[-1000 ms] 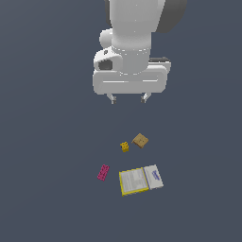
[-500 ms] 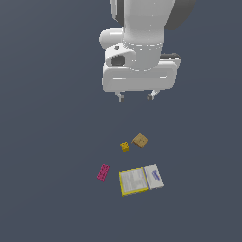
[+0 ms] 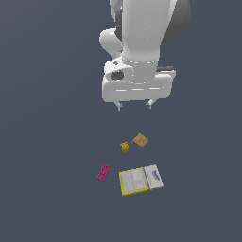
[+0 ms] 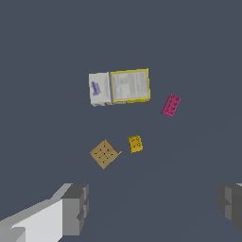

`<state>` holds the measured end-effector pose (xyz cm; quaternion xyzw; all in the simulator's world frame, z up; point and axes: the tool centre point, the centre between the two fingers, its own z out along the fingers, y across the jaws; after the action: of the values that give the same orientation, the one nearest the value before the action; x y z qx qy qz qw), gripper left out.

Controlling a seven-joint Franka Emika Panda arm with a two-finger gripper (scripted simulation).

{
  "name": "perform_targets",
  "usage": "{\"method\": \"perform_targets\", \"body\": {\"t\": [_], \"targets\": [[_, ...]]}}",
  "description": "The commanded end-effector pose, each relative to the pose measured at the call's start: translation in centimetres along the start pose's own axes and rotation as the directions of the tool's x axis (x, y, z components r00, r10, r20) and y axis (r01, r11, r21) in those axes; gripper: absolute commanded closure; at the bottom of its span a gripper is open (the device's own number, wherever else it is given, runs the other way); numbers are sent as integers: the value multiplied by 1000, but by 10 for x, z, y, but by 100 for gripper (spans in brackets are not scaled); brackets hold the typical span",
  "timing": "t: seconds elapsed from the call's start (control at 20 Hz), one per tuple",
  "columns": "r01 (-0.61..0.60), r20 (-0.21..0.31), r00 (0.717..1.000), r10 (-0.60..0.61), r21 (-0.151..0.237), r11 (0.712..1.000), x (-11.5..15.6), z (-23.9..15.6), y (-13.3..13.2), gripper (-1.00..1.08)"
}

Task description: Pick up a designated object from a clutter of objects.

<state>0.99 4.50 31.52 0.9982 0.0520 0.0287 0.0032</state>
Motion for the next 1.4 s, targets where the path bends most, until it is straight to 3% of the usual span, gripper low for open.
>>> {"method": "perform_targets", "body": {"t": [0.0,0.8,1.35], "targets": [[14,5,1000,-14,0,1000,2,17,2,-92],[165,43,985,-166,13,986,-5,189,19,-92],[213,53,976,-213,21,977,-20,241,23,-92]]}}
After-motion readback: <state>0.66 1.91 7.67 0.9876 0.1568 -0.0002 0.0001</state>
